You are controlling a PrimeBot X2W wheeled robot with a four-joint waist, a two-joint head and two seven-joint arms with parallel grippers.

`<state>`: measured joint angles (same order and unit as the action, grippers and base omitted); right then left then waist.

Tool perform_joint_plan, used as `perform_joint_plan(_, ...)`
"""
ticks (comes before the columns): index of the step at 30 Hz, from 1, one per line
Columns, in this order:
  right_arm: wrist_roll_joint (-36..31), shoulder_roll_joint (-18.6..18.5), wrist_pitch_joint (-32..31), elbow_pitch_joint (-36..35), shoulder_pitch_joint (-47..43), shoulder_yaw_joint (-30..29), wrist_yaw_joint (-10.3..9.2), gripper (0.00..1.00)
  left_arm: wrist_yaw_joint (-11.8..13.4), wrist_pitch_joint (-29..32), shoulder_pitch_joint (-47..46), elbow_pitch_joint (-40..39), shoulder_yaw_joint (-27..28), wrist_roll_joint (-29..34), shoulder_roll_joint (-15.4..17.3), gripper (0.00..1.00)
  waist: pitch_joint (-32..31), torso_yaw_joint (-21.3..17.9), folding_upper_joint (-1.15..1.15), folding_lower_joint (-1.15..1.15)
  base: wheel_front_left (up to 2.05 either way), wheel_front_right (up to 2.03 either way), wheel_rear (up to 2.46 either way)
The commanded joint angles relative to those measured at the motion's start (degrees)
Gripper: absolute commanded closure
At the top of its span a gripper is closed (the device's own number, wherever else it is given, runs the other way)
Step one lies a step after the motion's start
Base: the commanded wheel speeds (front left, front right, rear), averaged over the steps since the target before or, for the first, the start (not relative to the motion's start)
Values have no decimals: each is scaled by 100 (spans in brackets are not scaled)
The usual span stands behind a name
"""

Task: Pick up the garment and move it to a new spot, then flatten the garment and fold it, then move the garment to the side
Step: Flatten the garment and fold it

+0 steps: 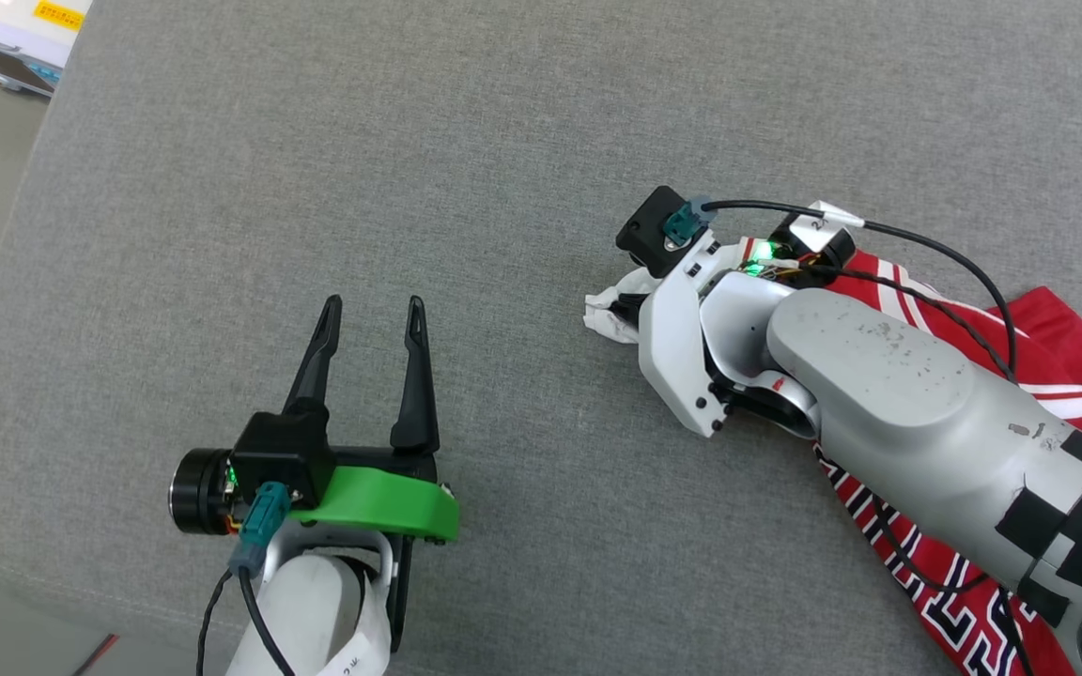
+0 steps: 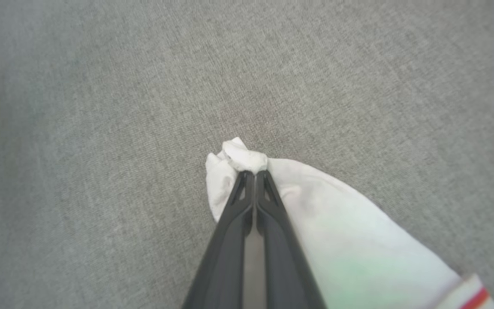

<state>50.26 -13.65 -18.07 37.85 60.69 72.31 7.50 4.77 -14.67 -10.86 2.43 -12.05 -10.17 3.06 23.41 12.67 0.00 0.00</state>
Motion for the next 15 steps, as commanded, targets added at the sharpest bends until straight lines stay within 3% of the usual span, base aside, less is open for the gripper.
perform_joint_plan(1,9,42,88,85,-194,94,-1,100,47,-33,-80,24,25,-35,-18,0,-54,-33,0,0,0,0,0)
perform_joint_plan(3,46,55,354,58,-170,97,-1,7,42,-33,-53,57,53,-15,-18,0,-145,-75,0,0,0,0,0)
perform_joint_plan(4,54,40,542,22,-154,98,-1,0,34,-33,-39,70,67,0,-18,0,-207,-97,0,0,0,0,0)
perform_joint_plan(11,93,-308,2107,-363,-210,-87,-1,0,-3,-33,149,53,250,122,-18,0,-680,-330,0,0,0,0,0)
perform_joint_plan(15,-104,-627,2897,-432,-408,-551,-1,0,-50,-33,265,14,376,219,-18,0,-899,-489,0,0,0,0,0)
